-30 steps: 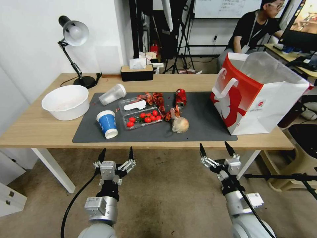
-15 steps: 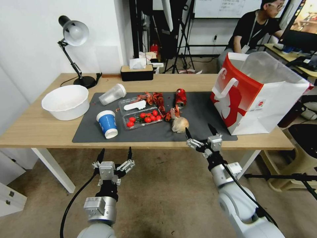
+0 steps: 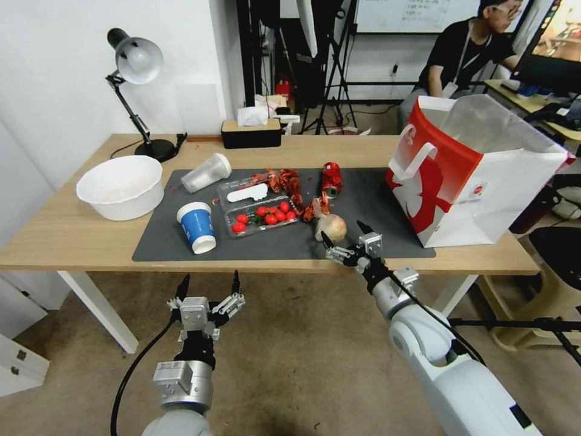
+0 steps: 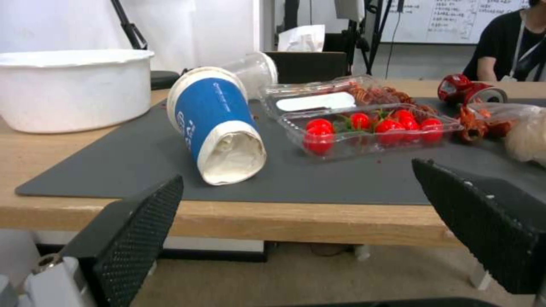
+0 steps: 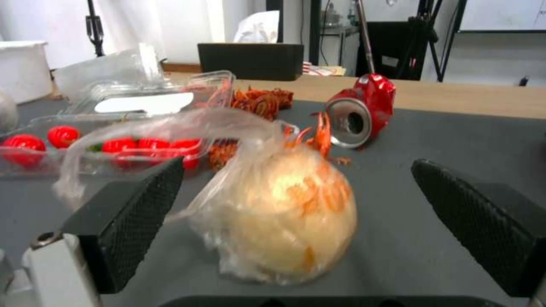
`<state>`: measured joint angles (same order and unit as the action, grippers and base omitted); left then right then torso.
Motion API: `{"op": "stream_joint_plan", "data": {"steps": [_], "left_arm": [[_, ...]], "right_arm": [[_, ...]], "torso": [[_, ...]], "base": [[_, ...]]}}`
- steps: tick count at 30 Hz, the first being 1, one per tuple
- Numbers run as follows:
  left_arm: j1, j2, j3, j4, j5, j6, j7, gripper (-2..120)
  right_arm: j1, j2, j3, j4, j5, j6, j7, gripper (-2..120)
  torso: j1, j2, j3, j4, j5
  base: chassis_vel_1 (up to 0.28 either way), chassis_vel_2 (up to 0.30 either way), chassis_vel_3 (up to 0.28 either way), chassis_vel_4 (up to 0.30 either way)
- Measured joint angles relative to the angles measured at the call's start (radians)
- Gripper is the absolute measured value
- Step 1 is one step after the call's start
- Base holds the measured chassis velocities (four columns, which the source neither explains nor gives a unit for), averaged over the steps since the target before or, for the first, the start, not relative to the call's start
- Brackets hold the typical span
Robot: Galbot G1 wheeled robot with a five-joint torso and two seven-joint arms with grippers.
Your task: Pick up the trash from the table and place it into the takeout bag.
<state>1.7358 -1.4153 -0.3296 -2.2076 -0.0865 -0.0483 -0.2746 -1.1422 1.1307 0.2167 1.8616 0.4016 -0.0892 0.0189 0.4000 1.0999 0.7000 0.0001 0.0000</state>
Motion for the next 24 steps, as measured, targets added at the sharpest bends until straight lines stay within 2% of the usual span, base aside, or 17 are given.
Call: {"op": "stream_joint_plan", "data": {"steps": [10, 24], "left_arm": [[-0.005, 0.002, -0.002, 0.008, -0.004, 0.000, -0.001, 100], [-0.009, 0.005, 0.002, 0.015, -0.005, 0.000, -0.003, 100]], "right_arm": [[-0.031, -0.017, 0.033, 0.006, 0.018, 0.036, -0.027, 100], [-0.073, -0.038, 0.086, 0.028, 0.005, 0.032, -0.067, 100]], "torso": [[0.000, 0.000, 0.000, -0.0002, 0.0000], [0.000, 0.000, 0.000, -0.0002, 0.0001]], "base": [[0.000, 0.000, 0.000, 0.000], [0.000, 0.000, 0.000, 0.000]]}}
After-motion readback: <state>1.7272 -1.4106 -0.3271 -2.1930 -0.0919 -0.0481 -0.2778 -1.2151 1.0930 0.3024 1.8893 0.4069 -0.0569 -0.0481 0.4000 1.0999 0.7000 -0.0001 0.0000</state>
